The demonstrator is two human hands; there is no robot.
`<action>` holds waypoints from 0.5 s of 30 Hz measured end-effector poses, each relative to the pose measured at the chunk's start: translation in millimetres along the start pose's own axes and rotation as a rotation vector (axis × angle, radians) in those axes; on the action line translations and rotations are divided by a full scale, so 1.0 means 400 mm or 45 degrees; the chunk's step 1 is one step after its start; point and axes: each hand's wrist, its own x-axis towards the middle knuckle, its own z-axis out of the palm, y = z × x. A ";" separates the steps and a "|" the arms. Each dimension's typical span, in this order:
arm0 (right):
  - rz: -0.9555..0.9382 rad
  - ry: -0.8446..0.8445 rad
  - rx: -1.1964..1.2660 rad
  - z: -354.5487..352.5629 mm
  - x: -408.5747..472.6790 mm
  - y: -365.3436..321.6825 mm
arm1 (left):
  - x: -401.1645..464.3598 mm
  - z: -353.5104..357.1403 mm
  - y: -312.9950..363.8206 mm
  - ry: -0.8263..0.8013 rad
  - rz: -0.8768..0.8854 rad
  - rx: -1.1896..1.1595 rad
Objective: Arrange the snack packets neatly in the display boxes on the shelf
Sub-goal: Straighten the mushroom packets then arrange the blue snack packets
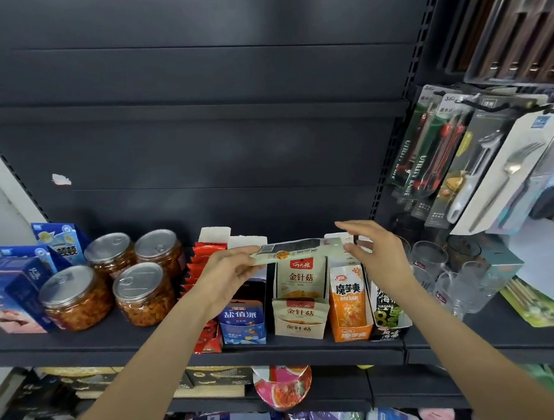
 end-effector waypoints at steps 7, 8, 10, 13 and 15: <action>-0.013 0.016 0.153 0.001 0.015 -0.013 | 0.012 0.000 -0.002 -0.054 -0.052 0.025; -0.008 0.050 0.138 0.001 0.020 -0.012 | 0.019 0.000 -0.008 -0.031 -0.058 0.134; -0.009 0.067 0.024 -0.001 0.029 -0.005 | 0.034 -0.010 -0.029 0.010 0.040 0.570; -0.025 -0.093 -0.285 -0.001 0.039 0.025 | 0.045 -0.038 -0.057 -0.039 0.314 1.407; -0.047 -0.208 -0.421 0.006 0.040 0.041 | 0.050 -0.049 -0.070 -0.110 0.323 1.653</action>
